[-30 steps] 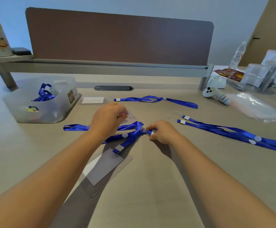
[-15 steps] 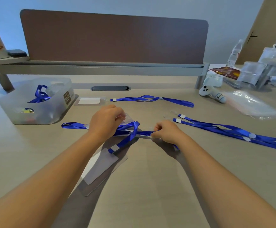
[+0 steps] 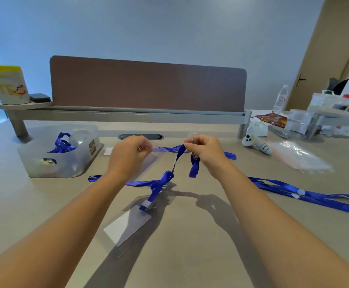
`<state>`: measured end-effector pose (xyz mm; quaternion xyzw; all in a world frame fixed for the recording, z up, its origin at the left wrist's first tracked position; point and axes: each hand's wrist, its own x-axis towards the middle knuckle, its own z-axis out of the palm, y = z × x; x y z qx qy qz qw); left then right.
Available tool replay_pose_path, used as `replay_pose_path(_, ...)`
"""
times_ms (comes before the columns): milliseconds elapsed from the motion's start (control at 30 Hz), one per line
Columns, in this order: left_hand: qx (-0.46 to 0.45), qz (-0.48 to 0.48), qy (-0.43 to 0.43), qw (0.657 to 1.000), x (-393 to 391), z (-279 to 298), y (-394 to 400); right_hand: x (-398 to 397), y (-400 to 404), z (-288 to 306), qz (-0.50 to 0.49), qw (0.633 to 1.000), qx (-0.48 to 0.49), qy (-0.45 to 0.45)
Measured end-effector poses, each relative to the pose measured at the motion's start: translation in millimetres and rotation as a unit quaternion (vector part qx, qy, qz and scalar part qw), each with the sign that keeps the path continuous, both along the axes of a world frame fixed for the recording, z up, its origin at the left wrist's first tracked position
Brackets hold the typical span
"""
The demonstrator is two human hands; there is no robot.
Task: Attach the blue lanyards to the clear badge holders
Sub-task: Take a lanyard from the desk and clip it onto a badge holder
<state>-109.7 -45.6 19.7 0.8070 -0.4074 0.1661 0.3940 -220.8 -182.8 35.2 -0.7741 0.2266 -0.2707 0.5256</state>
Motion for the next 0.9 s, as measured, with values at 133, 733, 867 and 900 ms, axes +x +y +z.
replay_pose_path(133, -0.045, 0.033, 0.019, 0.998, 19.8, 13.2, 36.6, 34.3, 30.9, 15.8, 0.027, 0.999, 0.008, -0.042)
replay_pose_path(733, -0.185, 0.209, 0.037, 0.959, 165.0, 42.8, 167.3, 245.2, 146.1, 48.7, 0.074, 0.984, 0.019, -0.16)
replay_pose_path(867, -0.189, 0.219, 0.046, 0.956, 189.6, 37.3, 175.0, 279.3, 147.9, 46.5, 0.042, 0.983, 0.0, -0.177)
replay_pose_path(900, -0.188, 0.22, 0.046, 0.956, 193.9, 35.9, 175.8, 285.7, 147.3, 45.2, 0.037, 0.983, -0.001, -0.178)
